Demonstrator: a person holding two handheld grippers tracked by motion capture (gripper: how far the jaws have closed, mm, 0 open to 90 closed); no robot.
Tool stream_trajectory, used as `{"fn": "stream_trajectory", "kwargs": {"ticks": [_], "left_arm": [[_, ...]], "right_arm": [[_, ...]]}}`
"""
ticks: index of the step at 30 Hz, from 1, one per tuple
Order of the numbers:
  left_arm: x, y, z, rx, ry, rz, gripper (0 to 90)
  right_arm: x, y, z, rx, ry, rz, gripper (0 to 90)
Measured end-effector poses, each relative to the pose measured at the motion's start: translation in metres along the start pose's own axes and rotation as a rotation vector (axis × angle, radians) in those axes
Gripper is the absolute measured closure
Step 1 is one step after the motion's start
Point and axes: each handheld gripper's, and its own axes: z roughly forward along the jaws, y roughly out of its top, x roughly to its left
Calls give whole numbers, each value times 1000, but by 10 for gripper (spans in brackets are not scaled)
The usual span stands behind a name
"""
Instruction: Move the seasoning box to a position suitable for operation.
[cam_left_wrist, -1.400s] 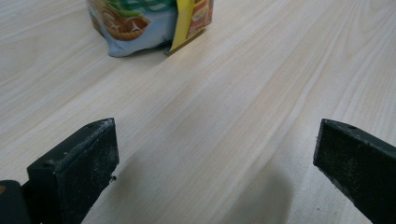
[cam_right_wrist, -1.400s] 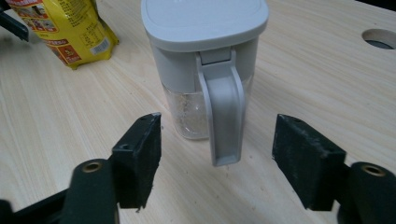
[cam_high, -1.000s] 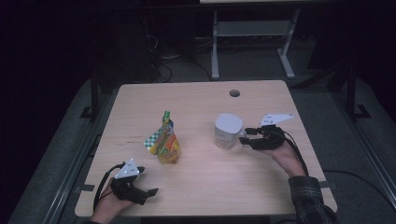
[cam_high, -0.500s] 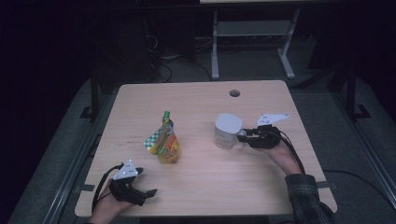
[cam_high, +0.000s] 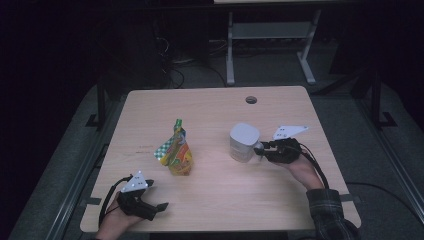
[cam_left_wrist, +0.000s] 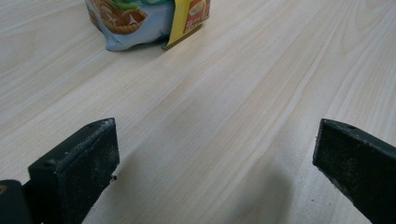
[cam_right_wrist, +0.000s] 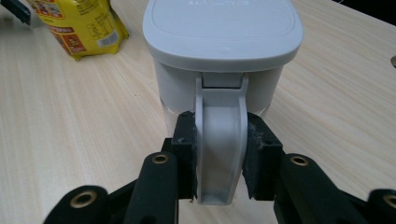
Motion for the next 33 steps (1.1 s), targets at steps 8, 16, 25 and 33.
{"fn": "stream_trajectory", "kwargs": {"ticks": [8, 16, 25, 33], "left_arm": [[-1, 1, 0, -4, 1, -1, 0], [-1, 1, -2, -7, 2, 4, 0], [-3, 2, -1, -9, 1, 2, 0], [-4, 2, -1, -7, -4, 6, 0]], "right_arm": [[12, 0, -9, 2, 14, -26, 691], [30, -5, -21, -5, 38, -38, 691], [46, -13, -33, -14, 65, -53, 691], [66, -21, -42, -24, 119, -66, 690]]}}
